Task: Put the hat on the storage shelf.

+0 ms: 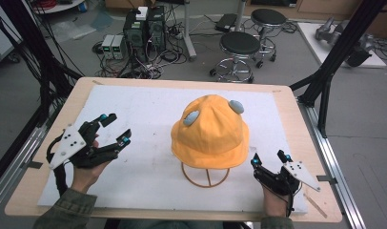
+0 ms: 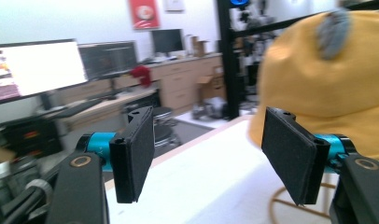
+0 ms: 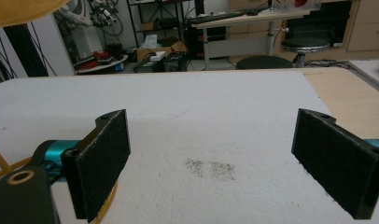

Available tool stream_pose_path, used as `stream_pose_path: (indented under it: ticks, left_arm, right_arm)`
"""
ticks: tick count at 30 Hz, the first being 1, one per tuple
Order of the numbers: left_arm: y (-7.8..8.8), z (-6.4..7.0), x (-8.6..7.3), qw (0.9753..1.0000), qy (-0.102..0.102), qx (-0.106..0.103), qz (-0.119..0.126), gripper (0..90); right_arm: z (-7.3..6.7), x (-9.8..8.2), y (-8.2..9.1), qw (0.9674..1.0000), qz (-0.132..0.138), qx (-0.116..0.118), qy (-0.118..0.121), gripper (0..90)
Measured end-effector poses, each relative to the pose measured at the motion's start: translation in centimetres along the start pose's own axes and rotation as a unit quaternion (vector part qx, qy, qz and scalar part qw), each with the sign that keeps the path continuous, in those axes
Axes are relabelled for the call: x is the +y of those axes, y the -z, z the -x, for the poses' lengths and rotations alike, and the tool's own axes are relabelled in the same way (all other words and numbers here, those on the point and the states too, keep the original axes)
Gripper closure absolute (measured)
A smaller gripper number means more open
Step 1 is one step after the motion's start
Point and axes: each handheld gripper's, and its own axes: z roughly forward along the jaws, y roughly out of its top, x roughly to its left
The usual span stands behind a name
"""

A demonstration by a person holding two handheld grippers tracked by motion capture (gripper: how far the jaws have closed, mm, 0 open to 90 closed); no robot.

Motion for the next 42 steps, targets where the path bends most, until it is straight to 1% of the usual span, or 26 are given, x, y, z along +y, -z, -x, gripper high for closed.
stream_pose_path:
  ticks: [2,4,6,8,11,13,14,16,19,21,24,26,28,34,36,37,38,41,42]
  left_arm:
    - [0.4,-0.4,-0.3,0.9998,0.005,0.02,-0.003,34.5]
    - [0.8,-0.9,-0.6,0.999,0.013,0.041,-0.008,34.1]
    - [1.1,-1.2,-1.1,0.9983,0.019,0.054,-0.01,32.9]
    - [1.5,-1.7,-1.8,0.997,0.026,0.072,-0.011,32.0]
    - [1.9,-2.2,-2.9,0.9947,0.041,0.093,-0.016,31.7]
    - [2.1,-2.5,-3.4,0.9936,0.048,0.1,-0.022,31.5]
    - [2.2,-2.7,-3.7,0.9925,0.054,0.106,-0.028,31.4]
    - [2.4,-3.0,-4.4,0.991,0.06,0.115,-0.032,31.4]
    - [2.7,-3.1,-5.5,0.9878,0.064,0.137,-0.04,31.4]
    - [3.0,-3.2,-6.2,0.985,0.066,0.152,-0.048,31.3]
    - [3.3,-3.4,-7.1,0.9803,0.083,0.171,-0.053,31.5]
    - [3.5,-3.5,-7.5,0.9786,0.087,0.177,-0.059,31.9]
    - [3.7,-3.5,-7.8,0.9765,0.087,0.188,-0.06,31.8]
    - [4.5,-3.7,-8.7,0.9675,0.11,0.217,-0.067,30.9]
    - [4.6,-3.8,-8.7,0.9652,0.114,0.224,-0.071,30.6]
    - [4.6,-3.8,-8.7,0.9643,0.117,0.225,-0.075,30.5]
    - [4.7,-3.8,-8.7,0.9635,0.121,0.226,-0.077,30.5]
    - [4.9,-3.7,-8.8,0.9627,0.123,0.228,-0.08,30.5]
    - [4.9,-3.6,-8.8,0.9629,0.122,0.226,-0.083,30.5]
  right_arm:
    - [0.0,0.0,0.0,1.0,0.0,-0.001,0.0,10.3]
    - [0.0,0.0,0.0,1.0,0.0,0.0,-0.002,10.3]
    - [0.0,0.0,0.0,1.0,-0.001,0.0,-0.006,10.3]
    - [0.1,0.0,0.0,1.0,0.001,0.0,-0.009,10.3]
    - [0.3,-0.1,0.1,0.9999,0.0,-0.002,-0.016,10.3]
    - [0.4,-0.1,0.1,0.9999,0.002,-0.002,-0.014,10.3]
    - [0.4,-0.1,0.1,0.9999,0.001,-0.002,-0.016,10.3]
    - [0.4,-0.1,0.1,0.9999,0.002,-0.002,-0.014,10.3]
    - [0.3,-0.1,0.1,0.9999,0.0,0.0,-0.016,10.3]
    - [0.4,-0.1,0.1,0.9999,0.002,0.0,-0.015,10.3]
    - [0.4,-0.1,0.1,0.9999,0.002,0.0,-0.017,10.3]
    - [0.4,-0.1,0.1,0.9999,0.002,-0.001,-0.017,10.3]
    - [0.4,-0.1,0.1,0.9999,0.002,-0.001,-0.017,10.3]
    - [0.4,-0.1,0.1,0.9999,0.001,0.0,-0.017,10.3]
    - [0.4,-0.1,0.0,0.9998,0.002,-0.001,-0.018,10.3]
    - [0.3,-0.1,0.0,0.9998,-0.001,-0.002,-0.021,10.3]
    - [0.3,-0.1,0.0,0.9998,0.0,0.0,-0.019,10.3]
    - [0.2,0.0,-0.2,0.9998,-0.002,0.001,-0.017,10.3]
    - [0.1,-0.1,-0.3,0.9999,-0.001,0.001,-0.015,10.3]
